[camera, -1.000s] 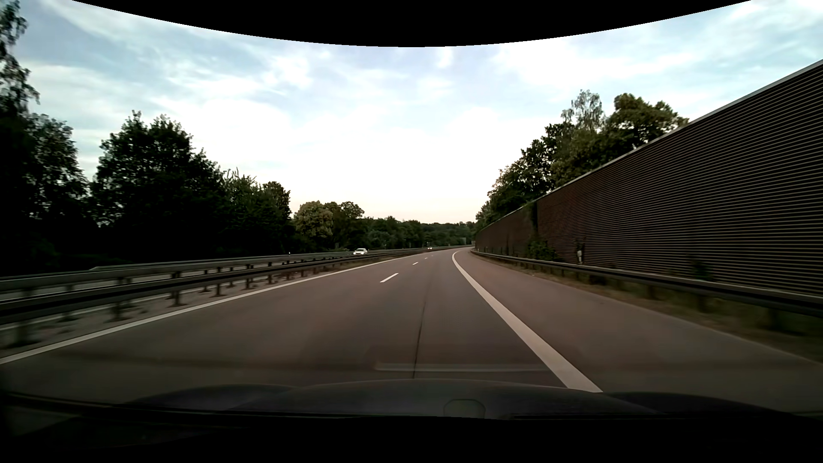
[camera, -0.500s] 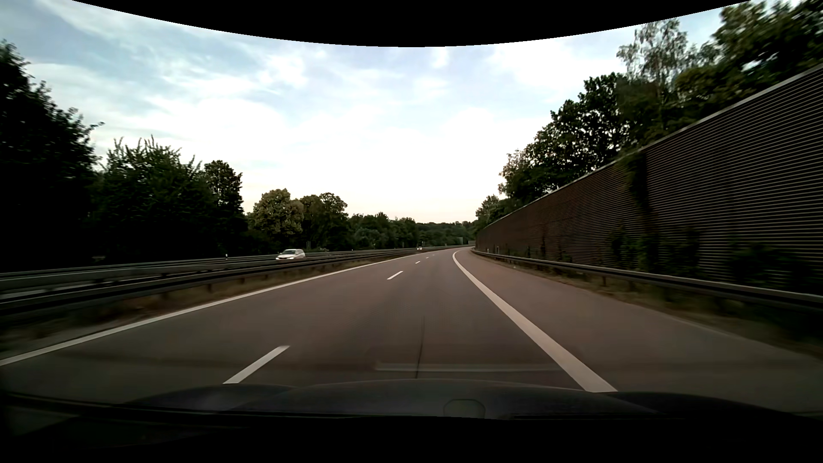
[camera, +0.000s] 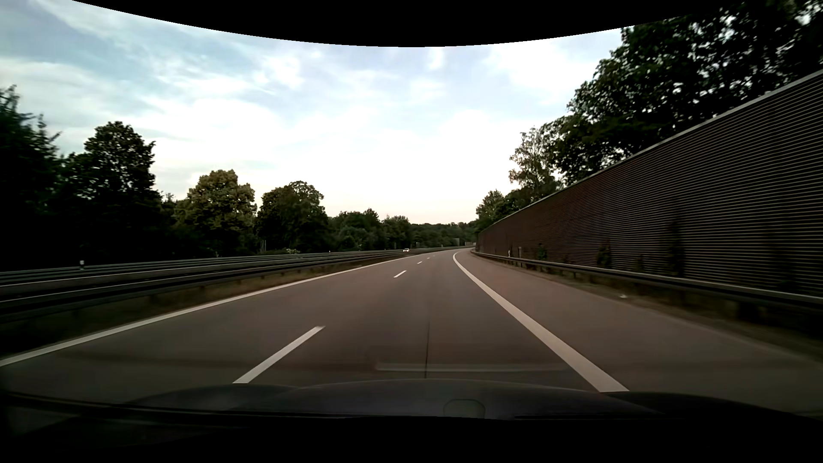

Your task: Follow the waypoints while adhering to traffic rules and regulations

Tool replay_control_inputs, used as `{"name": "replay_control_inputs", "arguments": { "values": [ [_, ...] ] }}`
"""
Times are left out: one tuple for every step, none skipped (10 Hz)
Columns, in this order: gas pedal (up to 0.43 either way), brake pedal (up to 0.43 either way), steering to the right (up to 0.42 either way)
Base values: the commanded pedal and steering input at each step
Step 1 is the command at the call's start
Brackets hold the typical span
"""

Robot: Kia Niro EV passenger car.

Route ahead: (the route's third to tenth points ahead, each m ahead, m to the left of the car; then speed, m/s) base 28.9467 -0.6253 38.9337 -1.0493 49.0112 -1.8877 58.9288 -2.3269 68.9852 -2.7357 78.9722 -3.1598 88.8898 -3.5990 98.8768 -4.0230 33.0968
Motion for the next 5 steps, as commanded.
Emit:
{"name": "replay_control_inputs", "arguments": {
  "values": [
    [0.197,0.006,0.006],
    [0.197,0.006,0.006],
    [0.197,0.006,0.006],
    [0.197,0.006,0.006],
    [0.197,0.006,0.006]
  ]
}}
